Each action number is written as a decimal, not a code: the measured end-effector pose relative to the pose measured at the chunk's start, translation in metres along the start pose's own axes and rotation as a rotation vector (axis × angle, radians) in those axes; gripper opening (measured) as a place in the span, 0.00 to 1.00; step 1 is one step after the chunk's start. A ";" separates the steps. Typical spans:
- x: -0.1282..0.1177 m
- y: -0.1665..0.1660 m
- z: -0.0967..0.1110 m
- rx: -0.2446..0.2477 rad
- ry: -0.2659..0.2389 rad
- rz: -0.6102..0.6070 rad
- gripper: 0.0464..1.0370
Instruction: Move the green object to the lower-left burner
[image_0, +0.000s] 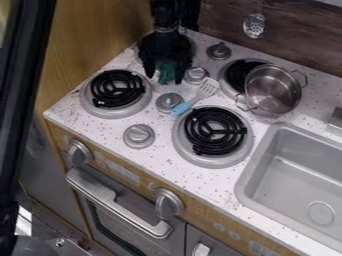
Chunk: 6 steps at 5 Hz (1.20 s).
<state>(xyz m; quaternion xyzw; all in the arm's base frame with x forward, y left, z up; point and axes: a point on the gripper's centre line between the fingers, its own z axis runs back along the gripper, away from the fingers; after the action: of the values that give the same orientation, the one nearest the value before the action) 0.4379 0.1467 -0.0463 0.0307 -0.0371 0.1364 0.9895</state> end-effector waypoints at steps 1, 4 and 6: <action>0.004 0.001 -0.010 0.006 0.005 -0.027 0.96; 0.024 -0.001 -0.015 -0.001 -0.081 -0.036 0.93; 0.023 0.000 -0.019 0.017 -0.077 -0.031 0.38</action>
<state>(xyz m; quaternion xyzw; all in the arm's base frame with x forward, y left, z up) 0.4613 0.1547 -0.0638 0.0447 -0.0733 0.1202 0.9890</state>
